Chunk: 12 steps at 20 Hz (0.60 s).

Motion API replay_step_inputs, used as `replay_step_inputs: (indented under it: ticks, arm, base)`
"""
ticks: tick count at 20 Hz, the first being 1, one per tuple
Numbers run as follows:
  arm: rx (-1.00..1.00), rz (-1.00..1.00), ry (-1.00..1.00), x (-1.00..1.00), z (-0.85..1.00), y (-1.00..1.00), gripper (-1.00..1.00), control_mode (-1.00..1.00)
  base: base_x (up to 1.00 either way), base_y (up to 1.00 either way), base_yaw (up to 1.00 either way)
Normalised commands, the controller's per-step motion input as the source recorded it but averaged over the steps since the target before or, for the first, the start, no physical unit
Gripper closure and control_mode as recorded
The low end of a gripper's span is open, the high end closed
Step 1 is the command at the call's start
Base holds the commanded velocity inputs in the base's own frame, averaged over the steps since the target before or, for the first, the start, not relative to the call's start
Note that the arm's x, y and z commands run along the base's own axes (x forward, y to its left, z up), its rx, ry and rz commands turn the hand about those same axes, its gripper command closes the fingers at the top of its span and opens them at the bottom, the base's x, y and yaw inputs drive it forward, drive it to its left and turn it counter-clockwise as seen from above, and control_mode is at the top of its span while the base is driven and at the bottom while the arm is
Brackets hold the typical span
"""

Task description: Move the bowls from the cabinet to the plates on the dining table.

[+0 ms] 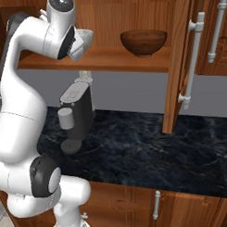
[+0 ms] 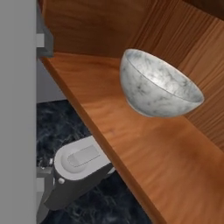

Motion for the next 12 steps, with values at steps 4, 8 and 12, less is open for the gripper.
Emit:
replay_step_inputs:
  ticks: [4,8,12]
  arm:
    - [0.02,0.00,-0.01,0.08,0.02,0.00,-1.00,-1.00]
    - [0.01,0.00,-0.01,0.13,-0.06,0.00,-1.00,-1.00]
    - [0.00,0.00,0.00,0.13,-0.14,0.00,-1.00,-1.00]
  base:
    - [0.00,0.00,0.00]
    - [0.00,0.00,0.00]
    - [0.00,0.00,0.00]
